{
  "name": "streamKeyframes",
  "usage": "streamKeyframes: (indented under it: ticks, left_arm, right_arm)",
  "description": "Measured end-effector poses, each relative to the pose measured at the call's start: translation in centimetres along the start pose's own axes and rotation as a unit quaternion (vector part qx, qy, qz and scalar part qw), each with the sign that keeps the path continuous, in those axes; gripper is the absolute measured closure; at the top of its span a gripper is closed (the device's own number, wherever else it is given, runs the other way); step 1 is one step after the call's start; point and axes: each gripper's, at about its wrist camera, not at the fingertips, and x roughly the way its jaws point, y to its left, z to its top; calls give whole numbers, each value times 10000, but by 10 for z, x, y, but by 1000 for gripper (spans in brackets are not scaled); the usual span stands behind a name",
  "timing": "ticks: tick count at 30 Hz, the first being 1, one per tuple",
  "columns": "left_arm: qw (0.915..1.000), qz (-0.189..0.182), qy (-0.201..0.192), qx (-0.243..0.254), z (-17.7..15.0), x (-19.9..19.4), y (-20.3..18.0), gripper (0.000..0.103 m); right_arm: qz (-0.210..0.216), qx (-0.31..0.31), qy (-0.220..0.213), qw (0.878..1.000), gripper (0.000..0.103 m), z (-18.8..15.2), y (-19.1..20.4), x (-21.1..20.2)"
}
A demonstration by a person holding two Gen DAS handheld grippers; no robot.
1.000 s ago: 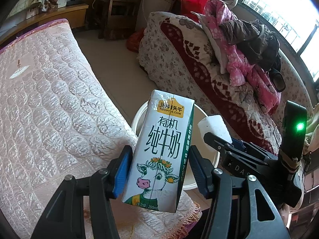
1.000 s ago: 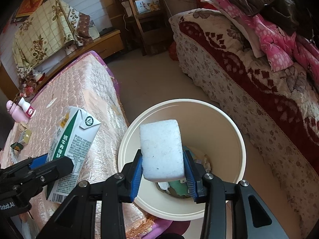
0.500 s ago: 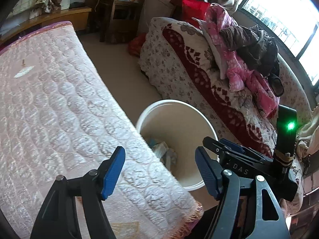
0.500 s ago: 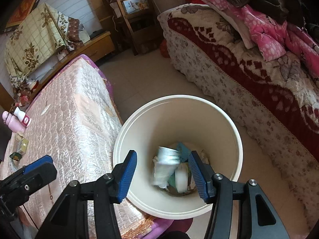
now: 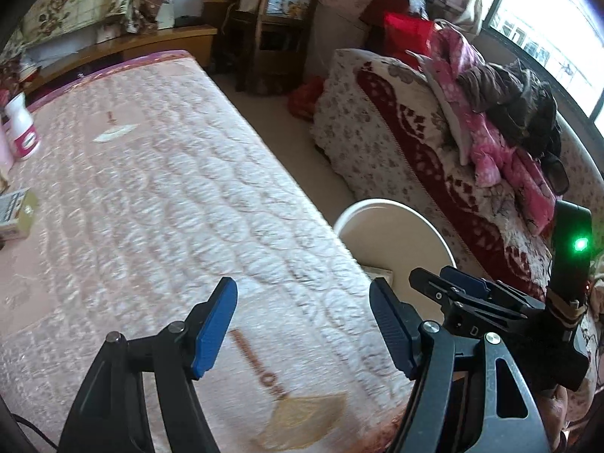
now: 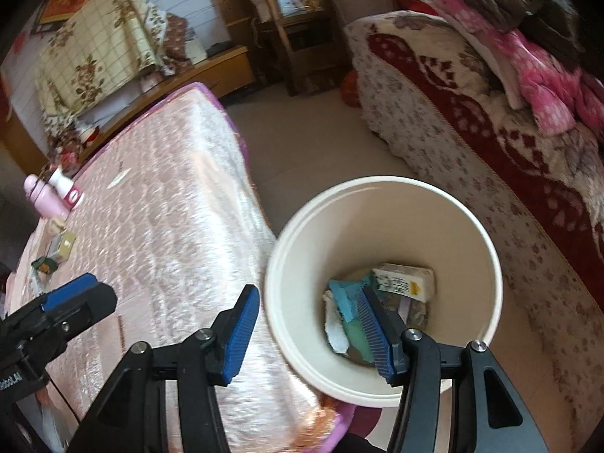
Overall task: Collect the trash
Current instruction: 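Move both grippers back over the snack wrappers on the mattress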
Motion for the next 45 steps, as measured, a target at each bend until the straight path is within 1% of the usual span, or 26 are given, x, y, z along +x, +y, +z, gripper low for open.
streamKeyframes:
  ticks: [12,14,15,17,18,19,21,25,27,30,33,36,38,41,42,45]
  left_arm:
    - [9975,374,-256,-546,-12,-41,65,30]
    - [9964,448,-297,-649,-16,-49,78,30]
    - [9959,487,-317,-699,-18,-53,85,30]
    - [9944,592,-367,-797,-22,-61,99,30]
    - [9935,648,-389,-850,-23,-65,106,30]
    - [9928,686,-406,-895,-25,-69,112,30]
    - [9911,762,-458,-993,-29,-77,124,30]
    - [9860,977,-629,-1196,-40,-99,153,30]
    - [9832,1056,-675,-1324,-45,-107,168,30]
    - [9782,1160,-728,-1563,-52,-120,197,29]
    - [9716,1274,-784,-1836,-58,-132,229,27]
    - [9628,1462,-875,-2099,-61,-144,262,27]
    - [9566,1599,-909,-2259,-62,-150,283,27]
    - [9504,1673,-855,-2477,-60,-151,305,27]
    - [9492,1688,-863,-2512,-57,-151,309,27]
    - [9501,1675,-941,-2458,-38,-145,314,27]
  right_arm:
    - [362,-681,-15,9970,45,0,76,-2]
    - [426,-819,-4,9957,45,0,91,-2]
    - [526,-980,16,9938,45,-1,109,-1]
    - [565,-1050,15,9929,45,0,116,-2]
    - [652,-1205,-1,9906,45,-1,134,-1]
    - [652,-1205,-1,9906,45,-1,134,-1]
    - [749,-1331,14,9883,45,-2,150,-1]
    - [967,-1557,74,9830,44,-4,183,3]
    - [1101,-1668,120,9798,39,-7,200,5]
    - [1273,-1874,170,9738,39,-11,225,8]
    - [1427,-2133,240,9662,39,-18,252,13]
    - [1567,-2311,349,9596,39,-23,271,19]
    - [1688,-2395,413,9552,39,-25,284,24]
    - [1807,-2514,448,9498,39,-24,307,31]
    - [1812,-2542,448,9490,39,-23,313,33]
    - [1796,-2617,492,9470,39,-17,332,41]
